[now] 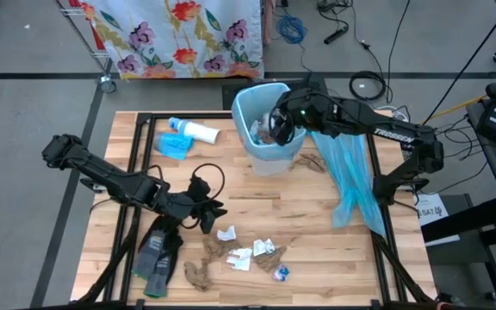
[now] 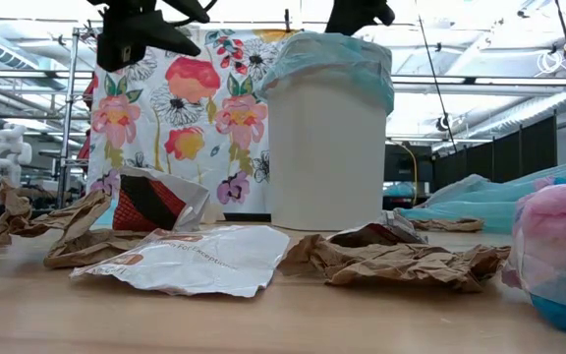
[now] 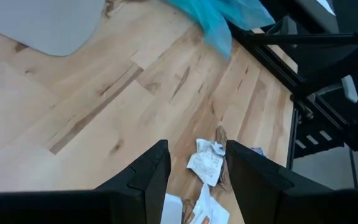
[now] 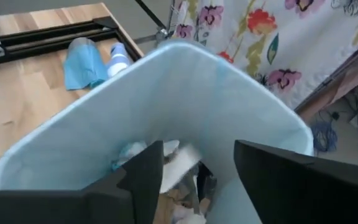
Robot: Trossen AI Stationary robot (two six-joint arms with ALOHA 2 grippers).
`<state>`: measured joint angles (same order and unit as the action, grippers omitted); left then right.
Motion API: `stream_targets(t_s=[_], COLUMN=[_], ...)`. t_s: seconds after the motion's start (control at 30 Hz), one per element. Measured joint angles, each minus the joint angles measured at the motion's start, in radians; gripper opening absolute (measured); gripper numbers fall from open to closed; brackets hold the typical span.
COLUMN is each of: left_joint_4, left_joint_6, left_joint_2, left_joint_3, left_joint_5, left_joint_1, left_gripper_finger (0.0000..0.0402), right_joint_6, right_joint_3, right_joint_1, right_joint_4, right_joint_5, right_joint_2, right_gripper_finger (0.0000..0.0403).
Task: Place trash/remove bag and relplace
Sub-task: Put the white paper into the trash bin
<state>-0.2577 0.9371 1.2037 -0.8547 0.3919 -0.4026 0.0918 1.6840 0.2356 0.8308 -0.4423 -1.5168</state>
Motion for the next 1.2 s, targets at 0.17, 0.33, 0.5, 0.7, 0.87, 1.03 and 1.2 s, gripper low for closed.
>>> stream_targets(t_s=[0.17, 0.33, 0.5, 0.7, 0.87, 1.03, 1.2], left_joint_4=[-0.022, -0.054, -0.087, -0.131, -0.142, -0.146, -0.146], left_joint_6=[0.0, -0.007, -0.059, -0.159, -0.198, -0.221, -0.245], left_joint_2=[0.0, 0.0, 0.0, 0.0, 0.0, 0.0, 0.0], left_joint_3=[0.0, 0.0, 0.0, 0.0, 0.0, 0.0, 0.0], left_joint_5=[-0.014, -0.064, -0.126, -0.183, -0.183, -0.183, -0.183], left_joint_1=[0.0, -0.006, -0.006, -0.008, -0.008, -0.008, -0.008], left_gripper_finger=[0.0159, 0.0159, 0.0159, 0.0159, 0.0159, 0.0159, 0.0159], right_joint_6=[0.056, 0.141, 0.277, 0.464, 0.481, 0.513, 0.584], right_joint_3=[0.0, 0.0, 0.001, 0.0, 0.0, 0.007, 0.007], right_joint_1=[-0.008, -0.055, -0.158, -0.309, -0.4, -0.398, -0.444], right_joint_4=[0.102, 0.267, 0.376, 0.448, 0.45, 0.422, 0.378], right_joint_5=[0.008, 0.082, 0.094, 0.054, -0.095, -0.119, -0.207], right_joint_2=[0.011, 0.033, 0.053, 0.053, 0.067, 0.105, 0.158], right_gripper_finger=[0.0209, 0.0209, 0.0207, 0.0206, 0.0206, 0.0206, 0.0206])
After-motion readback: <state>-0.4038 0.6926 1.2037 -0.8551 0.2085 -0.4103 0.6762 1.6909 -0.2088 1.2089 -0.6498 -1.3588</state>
